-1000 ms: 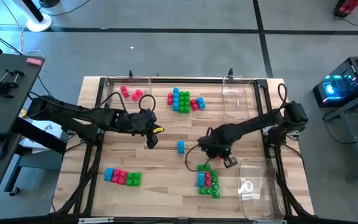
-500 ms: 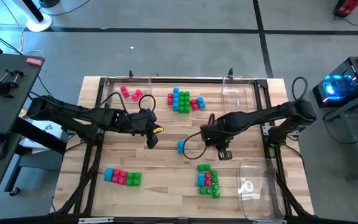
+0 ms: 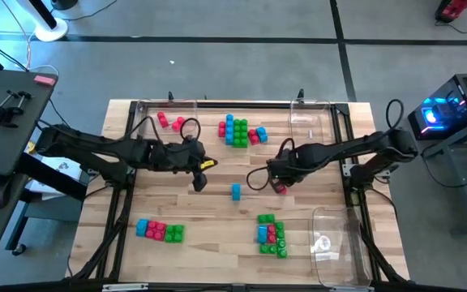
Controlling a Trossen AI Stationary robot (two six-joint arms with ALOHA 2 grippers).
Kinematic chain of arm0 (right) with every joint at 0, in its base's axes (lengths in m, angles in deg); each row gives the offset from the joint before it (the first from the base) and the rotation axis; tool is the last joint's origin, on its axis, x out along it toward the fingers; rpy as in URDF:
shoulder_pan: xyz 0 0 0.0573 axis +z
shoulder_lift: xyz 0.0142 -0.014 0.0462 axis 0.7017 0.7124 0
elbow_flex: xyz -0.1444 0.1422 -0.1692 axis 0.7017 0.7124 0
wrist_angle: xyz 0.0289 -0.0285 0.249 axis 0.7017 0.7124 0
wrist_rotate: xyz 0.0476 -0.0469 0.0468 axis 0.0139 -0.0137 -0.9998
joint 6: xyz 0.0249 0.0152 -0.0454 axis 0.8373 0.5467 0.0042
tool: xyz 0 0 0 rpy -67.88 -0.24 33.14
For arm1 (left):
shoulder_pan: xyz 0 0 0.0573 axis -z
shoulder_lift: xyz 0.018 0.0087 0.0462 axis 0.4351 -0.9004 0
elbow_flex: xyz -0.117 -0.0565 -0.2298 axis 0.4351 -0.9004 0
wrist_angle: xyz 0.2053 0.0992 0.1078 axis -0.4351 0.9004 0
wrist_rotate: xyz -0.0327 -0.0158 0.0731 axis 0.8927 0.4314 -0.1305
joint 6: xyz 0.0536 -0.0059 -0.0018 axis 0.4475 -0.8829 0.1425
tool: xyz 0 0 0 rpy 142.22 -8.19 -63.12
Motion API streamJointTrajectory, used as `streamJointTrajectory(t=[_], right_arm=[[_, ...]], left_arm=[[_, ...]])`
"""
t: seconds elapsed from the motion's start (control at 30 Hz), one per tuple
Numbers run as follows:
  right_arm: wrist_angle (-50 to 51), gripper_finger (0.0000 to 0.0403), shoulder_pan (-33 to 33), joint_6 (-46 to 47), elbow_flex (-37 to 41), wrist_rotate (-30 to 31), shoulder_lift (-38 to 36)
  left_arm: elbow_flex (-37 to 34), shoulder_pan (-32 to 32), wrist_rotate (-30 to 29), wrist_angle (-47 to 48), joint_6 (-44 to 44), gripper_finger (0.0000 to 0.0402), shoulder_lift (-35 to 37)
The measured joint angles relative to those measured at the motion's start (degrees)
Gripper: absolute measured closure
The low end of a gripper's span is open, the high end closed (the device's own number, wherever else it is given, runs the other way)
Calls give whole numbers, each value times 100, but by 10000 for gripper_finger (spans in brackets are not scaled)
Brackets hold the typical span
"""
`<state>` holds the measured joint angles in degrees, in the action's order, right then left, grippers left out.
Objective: Sort blocks
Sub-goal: Put the red game piece into the top left transparent bin
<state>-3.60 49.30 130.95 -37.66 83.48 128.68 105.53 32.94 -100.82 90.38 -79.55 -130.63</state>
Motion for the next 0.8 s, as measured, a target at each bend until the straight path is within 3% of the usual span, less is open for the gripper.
streamJointTrajectory(t=[0.17, 0.33, 0.6, 0.8], right_arm=[[-352, 211, 24, 882, 462, -139, 87], [-1156, 167, 37, 1693, 1004, -437, 94], [-2068, 171, 50, 2124, 1636, -473, 94], [-2121, 211, 46, 2250, 1949, -358, 91]], left_arm=[[146, -76, -1, 44, 409, 401, 3], [168, -156, -1, 73, 437, 401, 3], [168, -248, -2, 30, 440, 402, 5], [168, -426, -8, -208, 175, 402, 5]])
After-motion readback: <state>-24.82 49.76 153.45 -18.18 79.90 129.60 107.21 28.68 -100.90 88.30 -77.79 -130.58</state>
